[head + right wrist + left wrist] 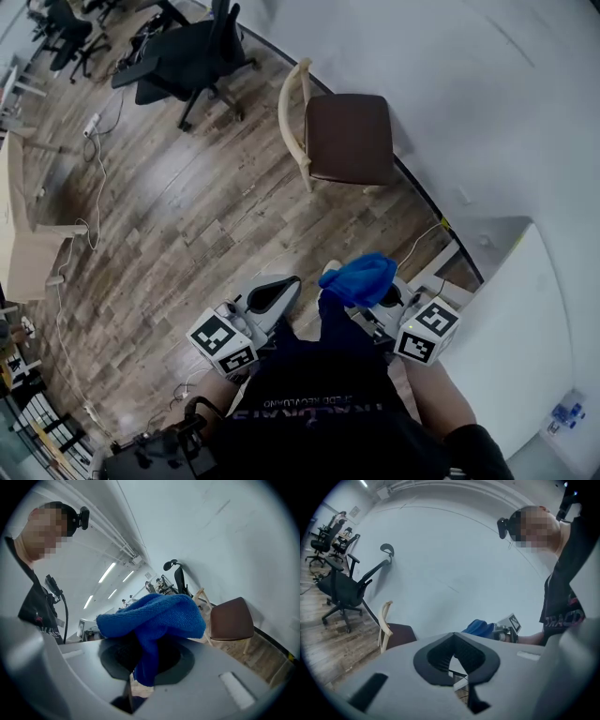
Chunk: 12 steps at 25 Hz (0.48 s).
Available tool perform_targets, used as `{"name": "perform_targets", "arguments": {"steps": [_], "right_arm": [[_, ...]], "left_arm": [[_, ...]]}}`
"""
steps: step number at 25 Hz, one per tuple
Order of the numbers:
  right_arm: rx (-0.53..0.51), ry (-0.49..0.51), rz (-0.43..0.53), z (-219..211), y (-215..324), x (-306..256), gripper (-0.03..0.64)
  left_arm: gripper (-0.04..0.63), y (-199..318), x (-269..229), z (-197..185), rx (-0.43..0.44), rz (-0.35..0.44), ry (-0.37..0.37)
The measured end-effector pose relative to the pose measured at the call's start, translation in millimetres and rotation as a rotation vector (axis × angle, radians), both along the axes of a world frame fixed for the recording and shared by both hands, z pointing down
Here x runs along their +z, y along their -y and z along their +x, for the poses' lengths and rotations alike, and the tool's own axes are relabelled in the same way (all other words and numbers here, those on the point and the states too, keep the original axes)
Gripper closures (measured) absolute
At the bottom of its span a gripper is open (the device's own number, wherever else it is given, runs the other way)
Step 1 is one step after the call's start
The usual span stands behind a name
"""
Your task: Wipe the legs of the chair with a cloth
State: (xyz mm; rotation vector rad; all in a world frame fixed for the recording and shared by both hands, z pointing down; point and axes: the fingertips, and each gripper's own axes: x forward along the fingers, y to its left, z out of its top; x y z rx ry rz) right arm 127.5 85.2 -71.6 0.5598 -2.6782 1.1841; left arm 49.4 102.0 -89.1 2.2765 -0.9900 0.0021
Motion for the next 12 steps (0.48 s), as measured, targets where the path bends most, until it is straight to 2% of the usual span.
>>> {"name": "perform_targets", "arguments": {"steps": [4,12], "right_arm": [[-0.001,-0.024,-0.019,4.6,28.1,35.7,0.552],[0.035,-0.079,-0.029,-18.9,67.9,103.1,0.552]], "left_arm": [[0.598,15.0,29.1,-0.3,0.011,0.008,0.08],[0.598,22.7,101.9,-13.4,0.079,-0.049,0.058]]}}
